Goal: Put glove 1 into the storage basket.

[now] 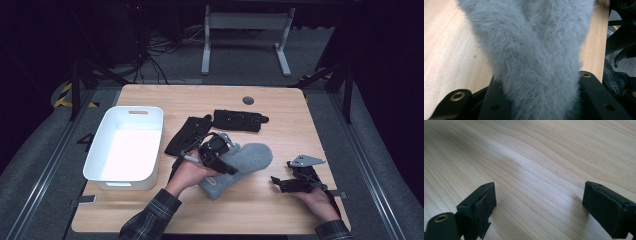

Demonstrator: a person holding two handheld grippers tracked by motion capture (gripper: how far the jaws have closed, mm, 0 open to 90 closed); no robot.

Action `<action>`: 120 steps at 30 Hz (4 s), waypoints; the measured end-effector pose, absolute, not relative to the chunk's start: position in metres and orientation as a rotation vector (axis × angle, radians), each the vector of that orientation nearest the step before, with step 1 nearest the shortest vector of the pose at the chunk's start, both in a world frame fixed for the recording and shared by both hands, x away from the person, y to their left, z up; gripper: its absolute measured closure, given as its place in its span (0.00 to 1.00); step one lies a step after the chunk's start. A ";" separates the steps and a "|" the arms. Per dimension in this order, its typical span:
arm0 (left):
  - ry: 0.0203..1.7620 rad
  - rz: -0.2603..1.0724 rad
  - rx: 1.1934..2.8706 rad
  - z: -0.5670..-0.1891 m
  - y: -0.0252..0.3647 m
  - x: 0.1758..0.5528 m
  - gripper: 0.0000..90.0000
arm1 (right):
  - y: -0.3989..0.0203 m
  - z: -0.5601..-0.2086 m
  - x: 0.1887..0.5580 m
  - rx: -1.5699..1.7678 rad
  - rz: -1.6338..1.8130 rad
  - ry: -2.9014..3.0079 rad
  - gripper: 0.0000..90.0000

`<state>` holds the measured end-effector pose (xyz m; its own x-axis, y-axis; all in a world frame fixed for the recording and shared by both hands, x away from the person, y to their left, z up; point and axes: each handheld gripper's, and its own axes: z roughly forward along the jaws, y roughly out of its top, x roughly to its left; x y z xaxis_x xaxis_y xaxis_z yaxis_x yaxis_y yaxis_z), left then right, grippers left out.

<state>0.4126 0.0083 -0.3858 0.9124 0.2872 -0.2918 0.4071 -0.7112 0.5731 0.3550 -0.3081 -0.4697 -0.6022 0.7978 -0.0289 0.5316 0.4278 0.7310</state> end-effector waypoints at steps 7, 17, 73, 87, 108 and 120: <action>0.526 -0.201 2.383 -0.365 0.022 0.415 0.72 | -0.308 -0.470 0.355 1.132 0.985 2.316 0.13; 0.591 -0.132 2.367 -0.341 0.049 0.419 0.72 | -0.308 -0.470 0.355 1.132 0.985 2.316 0.13; 1.070 0.101 2.187 -0.308 0.252 0.415 0.72 | -0.309 -0.470 0.355 1.137 0.985 2.312 0.13; 1.230 0.048 2.161 -0.360 0.280 0.438 0.71 | -0.309 -0.470 0.355 1.137 0.986 2.312 0.13; 1.378 -0.036 2.240 -0.423 0.289 0.461 0.49 | -0.309 -0.470 0.355 1.137 0.986 2.312 0.13; 1.375 0.143 2.185 -0.402 0.295 0.456 0.17 | -0.309 -0.470 0.355 1.138 0.987 2.312 0.13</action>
<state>0.4555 0.2949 -0.4023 0.4714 0.8603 -0.1938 0.8018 -0.3266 0.5005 0.3546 -0.3086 -0.4697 -0.6003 0.7993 -0.0283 0.5327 0.4259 0.7313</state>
